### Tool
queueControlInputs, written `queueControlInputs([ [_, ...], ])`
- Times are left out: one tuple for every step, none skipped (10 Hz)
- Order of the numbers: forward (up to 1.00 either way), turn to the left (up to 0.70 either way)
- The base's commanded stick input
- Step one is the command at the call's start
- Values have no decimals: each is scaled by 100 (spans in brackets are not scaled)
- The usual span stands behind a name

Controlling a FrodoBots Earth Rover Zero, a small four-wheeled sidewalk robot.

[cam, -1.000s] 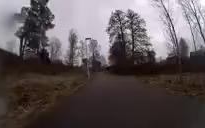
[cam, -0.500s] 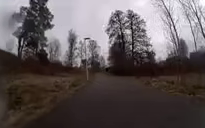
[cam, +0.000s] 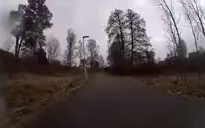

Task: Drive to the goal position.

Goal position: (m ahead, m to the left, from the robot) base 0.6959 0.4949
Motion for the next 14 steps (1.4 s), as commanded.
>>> queueControlInputs([
  [70, 0],
  [70, 0],
  [70, 0],
  [70, 0],
  [70, 0],
  [70, 0],
  [63, 0],
  [52, 0],
  [40, 0],
  [29, 0],
  [17, 0],
  [6, 0],
  [0, 0],
  [0, 0],
])
